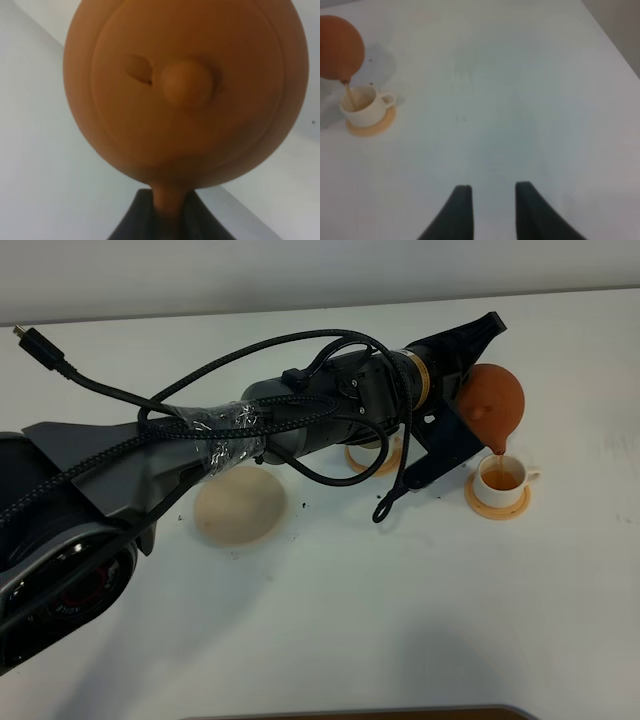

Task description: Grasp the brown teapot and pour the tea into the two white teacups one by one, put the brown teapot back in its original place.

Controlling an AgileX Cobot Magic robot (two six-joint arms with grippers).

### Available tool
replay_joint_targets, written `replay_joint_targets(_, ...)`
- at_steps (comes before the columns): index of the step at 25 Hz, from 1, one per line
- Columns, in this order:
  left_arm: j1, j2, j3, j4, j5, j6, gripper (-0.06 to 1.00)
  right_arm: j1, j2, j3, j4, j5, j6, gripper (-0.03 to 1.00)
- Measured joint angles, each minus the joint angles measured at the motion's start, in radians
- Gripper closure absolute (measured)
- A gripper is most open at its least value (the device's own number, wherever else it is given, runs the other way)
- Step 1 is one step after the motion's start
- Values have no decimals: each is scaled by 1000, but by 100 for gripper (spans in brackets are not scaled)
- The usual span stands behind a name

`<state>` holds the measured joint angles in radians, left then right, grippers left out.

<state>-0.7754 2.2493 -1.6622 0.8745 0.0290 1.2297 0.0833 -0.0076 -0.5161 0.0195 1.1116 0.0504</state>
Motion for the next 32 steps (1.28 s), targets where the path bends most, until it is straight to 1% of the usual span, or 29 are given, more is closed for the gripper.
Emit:
replay_joint_targets(7, 0, 0, 0, 0, -8, 13, 80, 0, 0, 0, 0, 0, 0, 73)
replay_joint_targets(12, 0, 0, 0, 1, -12, 47, 80, 0, 0, 0, 0, 0, 0, 73)
replay_joint_targets(14, 0, 0, 0, 1, -29, 55, 80, 0, 0, 0, 0, 0, 0, 73)
replay_joint_targets(26, 0, 0, 0, 3, -37, 63, 80, 0, 0, 0, 0, 0, 0, 73)
replay_joint_targets(32, 0, 0, 0, 3, -37, 84, 80, 0, 0, 0, 0, 0, 0, 73)
